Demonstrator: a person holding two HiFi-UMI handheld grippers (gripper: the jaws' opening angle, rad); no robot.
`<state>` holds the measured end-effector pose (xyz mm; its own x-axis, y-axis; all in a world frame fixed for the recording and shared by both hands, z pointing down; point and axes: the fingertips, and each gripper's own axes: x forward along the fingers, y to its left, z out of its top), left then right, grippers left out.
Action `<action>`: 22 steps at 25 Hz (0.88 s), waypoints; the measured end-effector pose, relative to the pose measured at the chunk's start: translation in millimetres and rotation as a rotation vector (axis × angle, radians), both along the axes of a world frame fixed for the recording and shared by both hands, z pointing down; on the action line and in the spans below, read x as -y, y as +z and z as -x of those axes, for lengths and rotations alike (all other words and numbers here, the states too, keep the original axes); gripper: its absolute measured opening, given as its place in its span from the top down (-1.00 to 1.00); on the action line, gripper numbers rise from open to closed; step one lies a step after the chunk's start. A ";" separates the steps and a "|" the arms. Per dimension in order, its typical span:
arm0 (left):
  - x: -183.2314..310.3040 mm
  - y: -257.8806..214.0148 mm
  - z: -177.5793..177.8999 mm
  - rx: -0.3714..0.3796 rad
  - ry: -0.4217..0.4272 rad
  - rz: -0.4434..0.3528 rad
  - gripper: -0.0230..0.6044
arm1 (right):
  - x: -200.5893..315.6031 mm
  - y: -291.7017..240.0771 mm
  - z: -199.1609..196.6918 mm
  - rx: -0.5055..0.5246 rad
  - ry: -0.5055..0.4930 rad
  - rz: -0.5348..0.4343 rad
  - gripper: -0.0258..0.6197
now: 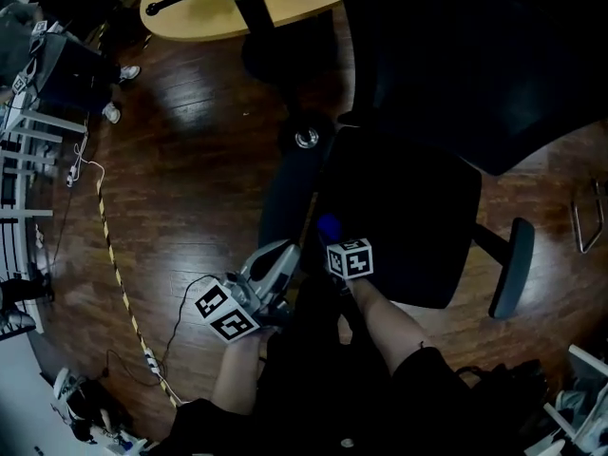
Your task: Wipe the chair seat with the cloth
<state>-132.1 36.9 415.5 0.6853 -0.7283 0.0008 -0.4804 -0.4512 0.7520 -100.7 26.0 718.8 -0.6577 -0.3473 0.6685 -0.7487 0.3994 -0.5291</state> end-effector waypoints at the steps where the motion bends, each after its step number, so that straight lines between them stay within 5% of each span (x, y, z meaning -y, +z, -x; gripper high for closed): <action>1: -0.4 1.0 3.2 0.000 -0.006 0.002 0.92 | -1.6 1.4 2.8 -0.001 0.010 -0.009 0.81; 12: 1.2 6.1 -15.1 0.001 0.062 0.001 0.92 | -18.7 13.7 -28.6 -0.070 0.028 -0.063 0.81; 22: 19.8 6.7 -90.1 -0.012 0.264 -0.003 0.92 | -34.2 23.0 -189.2 -0.228 0.257 -0.025 0.81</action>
<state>-42.0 17.1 422.2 0.8516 -0.5240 -0.0102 -0.3367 -0.5619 0.7555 88.5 60.2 741.9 -0.3815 -0.5004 0.7772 -0.9243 0.1932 -0.3293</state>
